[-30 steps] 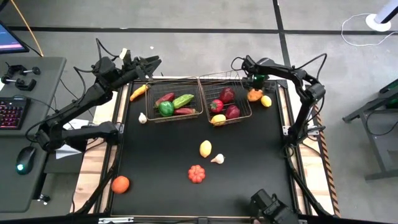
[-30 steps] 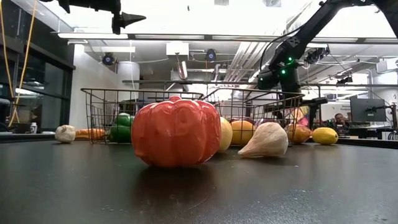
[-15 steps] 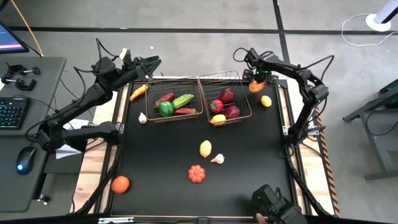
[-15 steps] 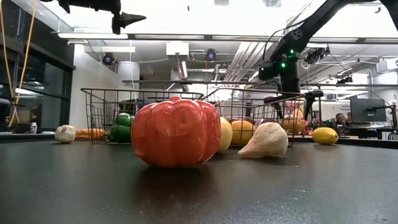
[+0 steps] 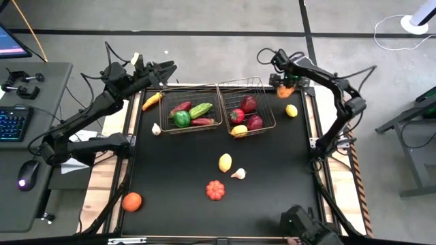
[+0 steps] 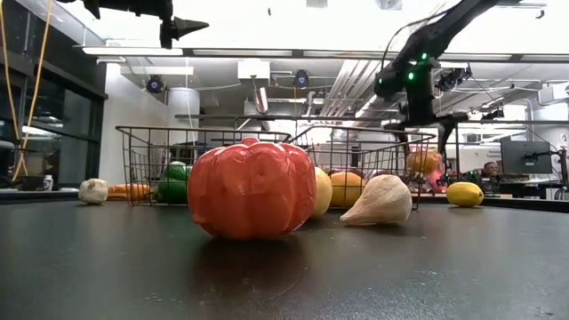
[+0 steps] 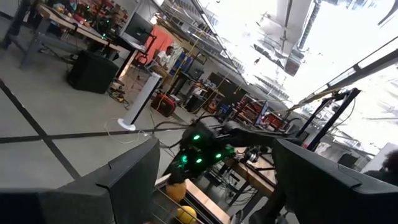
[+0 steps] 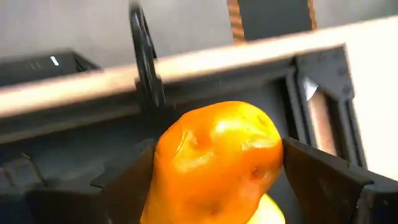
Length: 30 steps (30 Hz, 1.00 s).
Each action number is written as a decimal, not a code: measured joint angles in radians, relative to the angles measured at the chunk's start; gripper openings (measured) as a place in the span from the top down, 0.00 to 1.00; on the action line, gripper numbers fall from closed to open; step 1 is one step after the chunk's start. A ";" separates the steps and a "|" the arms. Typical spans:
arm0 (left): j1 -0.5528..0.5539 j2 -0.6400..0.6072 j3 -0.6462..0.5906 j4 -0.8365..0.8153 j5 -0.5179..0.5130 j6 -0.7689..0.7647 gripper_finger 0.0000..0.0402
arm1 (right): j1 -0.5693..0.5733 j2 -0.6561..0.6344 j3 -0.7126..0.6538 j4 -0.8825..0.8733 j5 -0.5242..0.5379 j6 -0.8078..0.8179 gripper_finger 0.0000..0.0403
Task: Sort produce into baskets
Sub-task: Put the yellow potato into the left wire basket
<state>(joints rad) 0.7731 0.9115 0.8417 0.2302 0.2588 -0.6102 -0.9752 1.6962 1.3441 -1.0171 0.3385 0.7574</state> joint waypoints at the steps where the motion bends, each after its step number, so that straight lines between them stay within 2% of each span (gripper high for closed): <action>1: 0.000 0.000 0.000 0.000 0.000 0.011 0.26 | 0.000 -0.020 0.000 0.010 0.017 -0.005 0.19; 7: 0.000 0.000 0.000 0.000 0.000 0.020 0.26 | 0.001 -0.167 0.000 0.113 0.020 -0.077 0.19; 13: 0.000 0.000 0.000 0.002 -0.018 0.031 0.26 | 0.089 -0.253 0.000 0.293 -0.155 -0.157 0.19; 19: 0.000 0.000 0.000 0.003 -0.065 0.031 0.26 | 0.264 -0.218 0.000 0.486 -0.279 -0.164 0.19; 30: 0.000 0.000 0.000 0.004 -0.068 -0.009 0.26 | 0.574 -0.039 0.000 0.926 -0.407 -0.127 0.19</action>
<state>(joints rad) 0.7729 0.9115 0.8417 0.2344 0.1907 -0.6188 -0.4011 1.6577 1.3445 -0.0912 -0.0683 0.6301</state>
